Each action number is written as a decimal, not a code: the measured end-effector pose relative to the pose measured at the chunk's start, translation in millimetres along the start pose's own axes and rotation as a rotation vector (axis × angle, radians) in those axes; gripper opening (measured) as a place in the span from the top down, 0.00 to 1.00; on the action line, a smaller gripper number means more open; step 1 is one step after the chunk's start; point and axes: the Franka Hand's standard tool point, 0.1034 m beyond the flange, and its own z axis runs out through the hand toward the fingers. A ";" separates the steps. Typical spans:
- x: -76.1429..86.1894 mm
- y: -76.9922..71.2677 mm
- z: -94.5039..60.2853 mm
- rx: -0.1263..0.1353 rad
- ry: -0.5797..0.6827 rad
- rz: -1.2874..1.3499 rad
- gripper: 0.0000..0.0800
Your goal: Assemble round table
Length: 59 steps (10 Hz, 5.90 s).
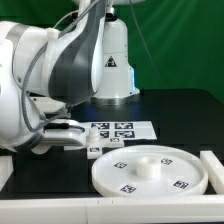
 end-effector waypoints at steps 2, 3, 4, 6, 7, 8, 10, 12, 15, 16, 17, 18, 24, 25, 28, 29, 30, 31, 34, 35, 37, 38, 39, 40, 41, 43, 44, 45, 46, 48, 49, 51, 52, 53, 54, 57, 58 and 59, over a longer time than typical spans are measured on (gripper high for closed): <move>-0.2 -0.5 -0.8 -0.001 0.001 -0.002 0.49; -4.4 -4.6 -7.7 -0.004 0.004 -0.008 0.49; -14.5 -12.2 -22.3 -0.005 0.011 -0.017 0.49; -43.4 -36.8 -59.1 -0.012 0.027 -0.044 0.49; -51.9 -47.4 -74.6 -0.020 0.056 -0.059 0.49; -48.8 -52.5 -87.1 -0.038 0.183 -0.076 0.49; -47.8 -48.2 -80.6 -0.038 0.317 -0.080 0.49; -44.9 -50.1 -87.7 -0.047 0.474 -0.086 0.49; -56.9 -109.0 -122.4 0.062 0.714 -0.064 0.49; -57.0 -114.2 -127.3 0.065 0.784 -0.053 0.49; -58.7 -118.8 -127.7 0.053 0.851 -0.058 0.49; -57.5 -117.5 -128.5 0.046 0.917 -0.056 0.49; -50.0 -162.4 -163.6 0.010 1.397 -0.024 0.49; -50.2 -165.0 -164.2 -0.004 1.465 -0.023 0.49; -45.5 -155.5 -154.7 -0.039 1.519 -0.015 0.49; -45.0 -159.4 -153.3 -0.032 1.520 -0.013 0.49; -43.3 -179.4 -145.6 0.005 1.503 -0.003 0.49; -42.7 -202.0 -141.3 0.034 1.491 -0.005 0.49; -39.2 -206.4 -138.2 0.049 1.452 -0.002 0.49; -39.0 -206.9 -137.7 0.048 1.451 -0.003 0.49; -38.6 -210.1 -136.6 0.057 1.442 0.001 0.49; -37.1 -223.9 -137.4 0.082 1.416 0.003 0.49; -33.5 -230.3 -137.1 0.080 1.416 -0.004 0.49; -28.3 -231.1 -132.5 0.074 1.407 -0.005 0.49; -26.1 -230.5 -130.6 0.068 1.403 -0.008 0.49; -22.0 -225.9 -123.8 0.059 1.394 -0.003 0.49; -20.1 -223.4 -122.2 0.053 1.393 -0.003 0.49; -17.8 -217.4 -122.9 0.042 1.407 -0.001 0.49; -16.3 -213.2 -124.4 0.038 1.425 0.007 0.49; -15.3 -215.6 -126.1 0.033 1.446 0.003 0.49; -14.1 -214.9 -127.7 0.029 1.460 0.004 0.49; -12.8 -218.1 -129.6 0.026 1.485 0.002 0.49; -13.1 -221.0 -128.7 0.025 1.486 -0.004 0.49; -13.8 -220.7 -128.0 0.024 1.486 -0.004 0.49; -15.3 -220.3 -126.5 0.025 1.482 -0.004 0.49; -21.3 -217.9 -121.9 0.026 1.475 -0.003 0.49; -20.6 -217.6 -120.5 0.025 1.473 -0.002 0.49; -19.8 -218.4 -120.1 0.023 1.476 -0.004 0.49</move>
Offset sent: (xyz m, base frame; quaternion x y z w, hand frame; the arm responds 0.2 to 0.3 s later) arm 0.0068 0.0147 0.0525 0.0021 -0.0249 -0.0003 0.9997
